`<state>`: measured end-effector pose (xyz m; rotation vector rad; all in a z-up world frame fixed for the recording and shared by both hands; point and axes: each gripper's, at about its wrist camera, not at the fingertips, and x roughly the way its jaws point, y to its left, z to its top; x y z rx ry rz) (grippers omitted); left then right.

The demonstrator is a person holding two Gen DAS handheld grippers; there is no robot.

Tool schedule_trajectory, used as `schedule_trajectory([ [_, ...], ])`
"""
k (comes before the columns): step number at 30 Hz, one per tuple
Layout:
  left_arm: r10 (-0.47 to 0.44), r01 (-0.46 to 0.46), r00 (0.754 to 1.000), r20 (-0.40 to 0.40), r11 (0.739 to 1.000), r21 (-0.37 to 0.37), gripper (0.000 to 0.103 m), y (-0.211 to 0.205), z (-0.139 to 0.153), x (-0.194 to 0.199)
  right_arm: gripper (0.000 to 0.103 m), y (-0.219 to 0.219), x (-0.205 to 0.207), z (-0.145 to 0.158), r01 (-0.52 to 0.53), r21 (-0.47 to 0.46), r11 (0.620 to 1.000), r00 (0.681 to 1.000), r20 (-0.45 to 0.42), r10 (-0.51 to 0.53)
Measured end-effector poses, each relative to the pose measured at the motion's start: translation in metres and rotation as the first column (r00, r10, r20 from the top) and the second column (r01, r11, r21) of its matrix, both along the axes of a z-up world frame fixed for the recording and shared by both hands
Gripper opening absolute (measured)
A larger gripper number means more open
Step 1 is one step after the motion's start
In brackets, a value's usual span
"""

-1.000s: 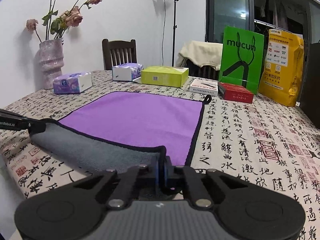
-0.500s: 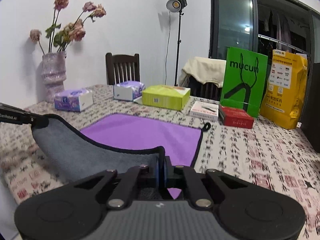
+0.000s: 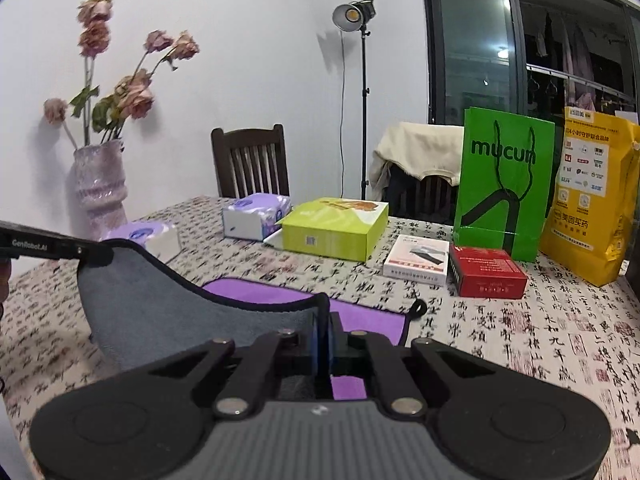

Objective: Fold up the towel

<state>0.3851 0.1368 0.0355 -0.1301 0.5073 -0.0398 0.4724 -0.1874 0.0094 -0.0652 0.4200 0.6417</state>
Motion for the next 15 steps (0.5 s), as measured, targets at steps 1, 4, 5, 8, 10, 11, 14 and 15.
schedule_trajectory([
  [1, -0.001, 0.001, 1.0, -0.002, 1.0, -0.001, 0.005, 0.001, 0.0, 0.006, 0.004, 0.0, 0.007, 0.001, 0.001, 0.002, 1.0, 1.0, -0.006, -0.001],
  [4, -0.001, 0.001, 1.0, -0.016, 1.0, -0.003, 0.005, 0.006, 0.0, 0.025, 0.004, 0.003, 0.027, 0.002, 0.007, 0.003, 1.0, 1.0, -0.017, -0.007],
  [5, 0.001, -0.001, 1.0, -0.023, 1.0, -0.005, 0.005, 0.008, -0.001, 0.032, 0.004, 0.004, 0.033, 0.001, 0.011, 0.006, 1.0, 1.0, -0.022, -0.011],
  [8, 0.007, -0.008, 0.999, -0.048, 1.0, -0.023, 0.005, 0.016, -0.006, 0.055, 0.004, 0.007, 0.055, 0.0, 0.016, 0.014, 1.0, 0.999, -0.042, -0.015],
  [10, 0.011, -0.014, 0.998, -0.067, 0.999, -0.043, 0.005, 0.021, -0.011, 0.071, 0.004, 0.01, 0.07, -0.001, 0.02, 0.01, 1.0, 0.999, -0.048, -0.019],
  [11, 0.013, -0.017, 0.997, -0.074, 0.999, -0.051, 0.005, 0.023, -0.014, 0.077, 0.004, 0.012, 0.078, -0.002, 0.023, 0.012, 1.0, 0.998, -0.053, -0.022],
  [14, 0.026, -0.032, 0.996, -0.09, 0.997, -0.064, 0.005, 0.029, -0.023, 0.1, 0.004, 0.019, 0.102, -0.007, 0.028, 0.008, 1.0, 0.997, -0.071, -0.027],
  [15, 0.026, -0.033, 0.995, -0.097, 0.997, -0.067, 0.005, 0.031, -0.026, 0.107, 0.004, 0.023, 0.11, -0.01, 0.031, -0.002, 1.0, 0.997, -0.073, -0.031],
])
